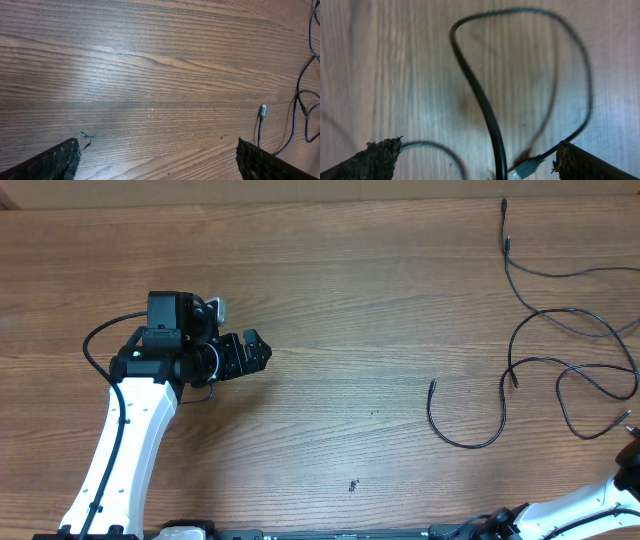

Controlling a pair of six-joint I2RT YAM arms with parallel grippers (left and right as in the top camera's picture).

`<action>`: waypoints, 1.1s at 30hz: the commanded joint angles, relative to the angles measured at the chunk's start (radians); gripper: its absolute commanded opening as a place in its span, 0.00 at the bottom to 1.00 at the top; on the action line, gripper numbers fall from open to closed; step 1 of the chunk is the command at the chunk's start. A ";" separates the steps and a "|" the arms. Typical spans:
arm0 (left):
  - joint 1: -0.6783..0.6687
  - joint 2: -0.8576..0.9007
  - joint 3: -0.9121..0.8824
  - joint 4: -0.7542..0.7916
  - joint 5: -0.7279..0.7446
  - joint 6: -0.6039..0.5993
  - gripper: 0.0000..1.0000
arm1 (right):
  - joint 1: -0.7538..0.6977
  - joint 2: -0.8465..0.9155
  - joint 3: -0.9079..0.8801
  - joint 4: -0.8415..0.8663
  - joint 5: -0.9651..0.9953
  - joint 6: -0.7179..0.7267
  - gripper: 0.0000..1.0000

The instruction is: Untangle cables

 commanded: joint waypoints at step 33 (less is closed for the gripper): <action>0.002 0.003 0.006 0.001 -0.002 0.019 1.00 | 0.337 -0.673 0.006 -0.321 -0.574 -0.364 1.00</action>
